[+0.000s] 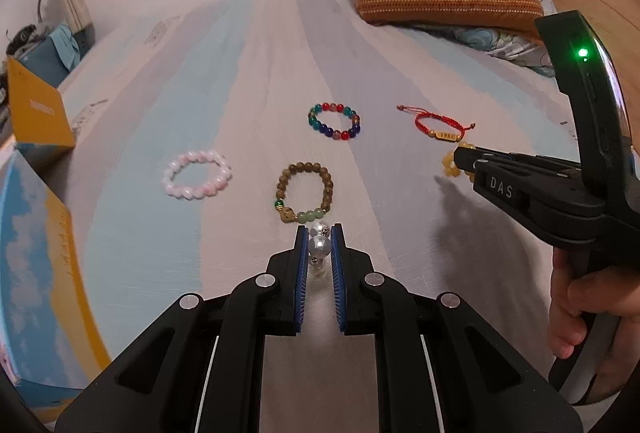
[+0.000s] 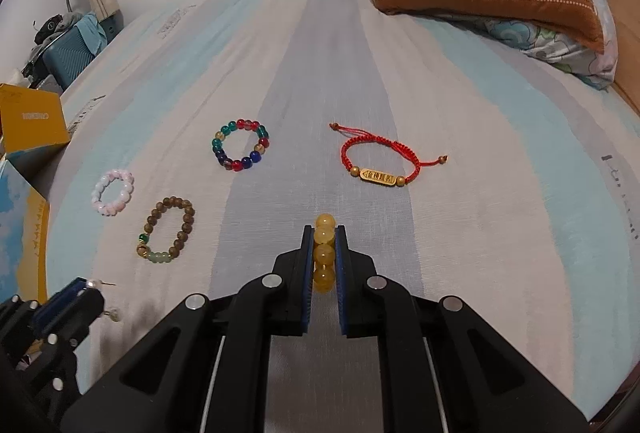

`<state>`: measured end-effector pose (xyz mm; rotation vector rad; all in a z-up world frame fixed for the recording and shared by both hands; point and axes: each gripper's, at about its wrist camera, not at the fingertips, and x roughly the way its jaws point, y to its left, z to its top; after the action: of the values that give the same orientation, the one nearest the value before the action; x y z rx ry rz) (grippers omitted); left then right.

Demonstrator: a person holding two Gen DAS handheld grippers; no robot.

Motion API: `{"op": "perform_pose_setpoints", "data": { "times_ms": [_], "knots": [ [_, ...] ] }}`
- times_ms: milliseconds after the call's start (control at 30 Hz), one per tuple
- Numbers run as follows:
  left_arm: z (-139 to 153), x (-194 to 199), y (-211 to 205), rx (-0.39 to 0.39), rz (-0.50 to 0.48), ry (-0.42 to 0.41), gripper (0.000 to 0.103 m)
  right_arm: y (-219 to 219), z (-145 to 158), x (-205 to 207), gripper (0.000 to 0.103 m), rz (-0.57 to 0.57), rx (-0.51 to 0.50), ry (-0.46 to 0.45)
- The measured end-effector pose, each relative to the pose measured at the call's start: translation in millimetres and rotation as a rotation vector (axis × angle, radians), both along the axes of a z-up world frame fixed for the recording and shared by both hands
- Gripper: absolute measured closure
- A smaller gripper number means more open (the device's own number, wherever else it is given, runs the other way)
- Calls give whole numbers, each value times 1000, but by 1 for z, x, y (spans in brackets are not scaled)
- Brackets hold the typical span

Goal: Organize jewelry
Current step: 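Carry the yellow bracelet and pearl string over the white box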

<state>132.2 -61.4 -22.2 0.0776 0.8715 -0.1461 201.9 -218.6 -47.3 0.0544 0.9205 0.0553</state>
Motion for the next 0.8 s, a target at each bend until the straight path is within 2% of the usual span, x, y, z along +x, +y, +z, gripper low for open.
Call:
{"op": "perform_pose_setpoints", "data": {
  "times_ms": [433, 800],
  "knots": [
    [35, -20, 25, 15, 40, -46, 92, 18, 36, -21, 94, 17, -18, -36],
    [62, -42, 74, -5, 117, -77, 92, 54, 60, -42, 94, 63, -39, -71]
  ]
}}
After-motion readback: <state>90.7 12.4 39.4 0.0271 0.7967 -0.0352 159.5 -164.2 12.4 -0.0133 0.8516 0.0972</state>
